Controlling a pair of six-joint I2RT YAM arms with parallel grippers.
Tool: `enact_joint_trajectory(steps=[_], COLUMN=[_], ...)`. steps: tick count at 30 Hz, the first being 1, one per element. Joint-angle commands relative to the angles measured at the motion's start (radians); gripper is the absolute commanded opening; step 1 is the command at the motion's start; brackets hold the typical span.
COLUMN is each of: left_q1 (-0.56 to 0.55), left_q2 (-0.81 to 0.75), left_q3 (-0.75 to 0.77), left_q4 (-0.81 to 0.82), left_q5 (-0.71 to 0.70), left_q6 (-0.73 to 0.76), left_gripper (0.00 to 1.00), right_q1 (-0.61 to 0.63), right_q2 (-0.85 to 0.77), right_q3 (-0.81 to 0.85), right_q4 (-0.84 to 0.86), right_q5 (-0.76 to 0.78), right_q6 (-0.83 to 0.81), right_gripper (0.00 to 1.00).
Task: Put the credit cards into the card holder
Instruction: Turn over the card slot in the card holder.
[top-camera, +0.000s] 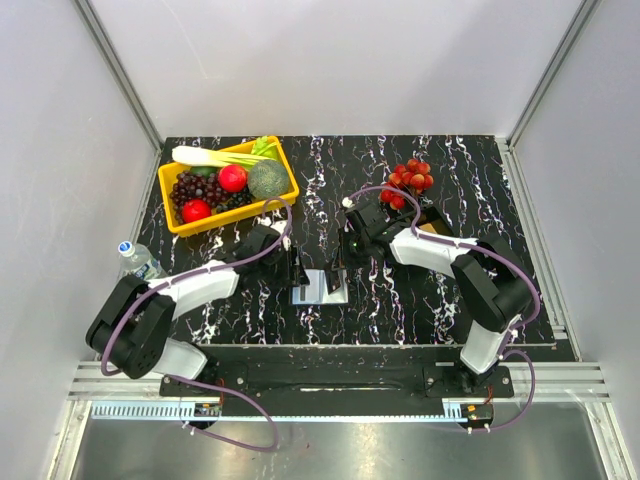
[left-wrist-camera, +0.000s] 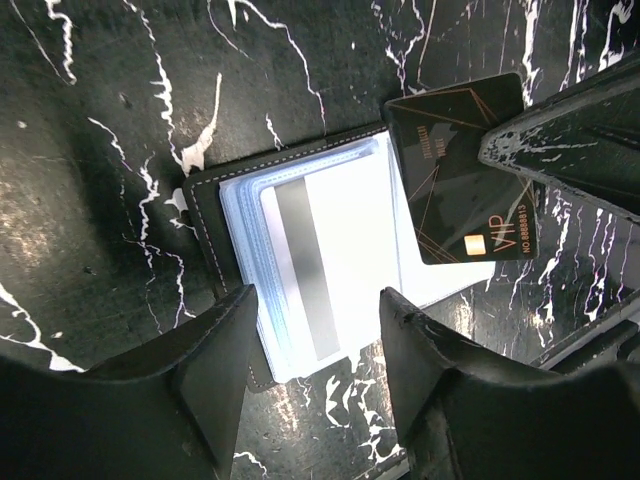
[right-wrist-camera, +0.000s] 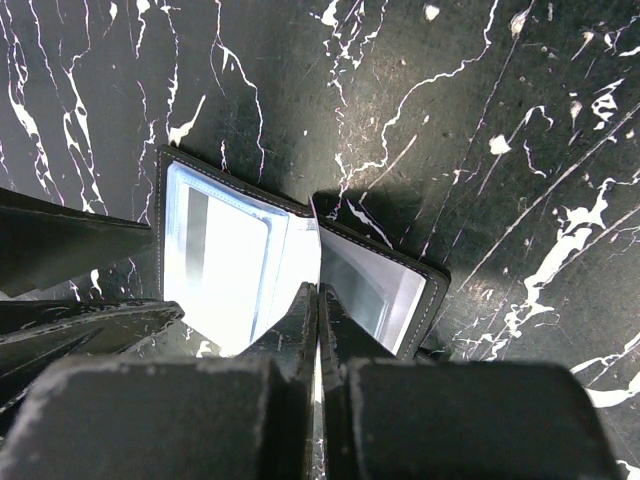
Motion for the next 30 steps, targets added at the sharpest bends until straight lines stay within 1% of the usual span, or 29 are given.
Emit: enact_joint_trajectory(steps=[1,9,20,25,30], left_q1=[-0.004,-0.005,-0.01,-0.012,-0.015], left_q2=[-0.051,-0.016,0.048,0.039,-0.008], left_q3=[0.047,0.051,0.047,0.043,0.043], left_q4=[-0.007,0.041,0.067,0.082,0.056], left_q5=[-0.055,0.009,0.016,0.026,-0.02], left_q6=[0.014,0.0,-0.007,-0.014,-0.011], left_gripper=[0.56,0.55,0.54,0.54,0.54], right_q1=[0.009,0.007,0.009,0.009,0.009], right_q2=[0.026,0.036,0.033,0.031,0.031], right_q3=[0.013,0.019,0.021,0.019,0.019], right_q4=[0.016,0.017,0.014,0.016,0.014], right_q5=[0.0,-0.006,-0.009,-0.009,-0.012], right_q6=[-0.019,-0.02,-0.022,-0.019,-0.019], right_gripper=[0.0,0.0,0.0,0.0,0.0])
